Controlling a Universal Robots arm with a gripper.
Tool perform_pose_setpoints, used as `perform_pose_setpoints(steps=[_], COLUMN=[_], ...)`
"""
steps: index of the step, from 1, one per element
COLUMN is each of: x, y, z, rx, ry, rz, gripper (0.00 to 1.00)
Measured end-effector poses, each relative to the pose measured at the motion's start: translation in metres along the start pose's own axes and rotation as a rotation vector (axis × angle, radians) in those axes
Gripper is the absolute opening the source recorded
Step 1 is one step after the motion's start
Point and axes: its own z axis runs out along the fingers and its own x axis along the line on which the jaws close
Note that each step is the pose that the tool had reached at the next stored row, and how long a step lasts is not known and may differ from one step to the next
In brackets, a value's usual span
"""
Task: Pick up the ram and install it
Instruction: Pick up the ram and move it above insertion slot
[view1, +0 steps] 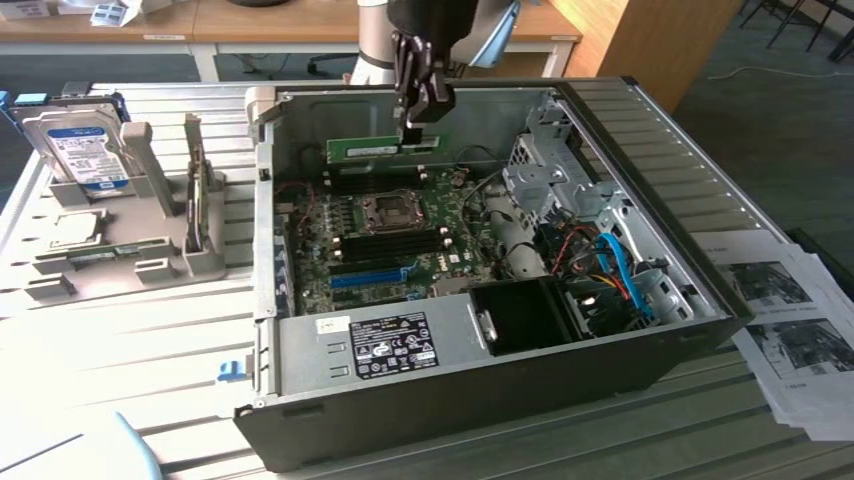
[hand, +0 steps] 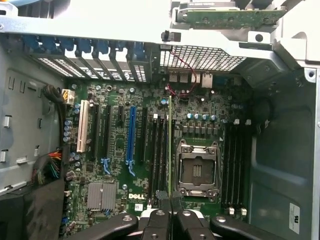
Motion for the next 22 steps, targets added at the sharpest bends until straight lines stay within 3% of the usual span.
perform_pose_setpoints(steps=[22], x=[0.0], y=[-0.0015], z=[0.0267], rx=[0.0], ry=[-0.0002], rz=[0.0], gripper=[0.11])
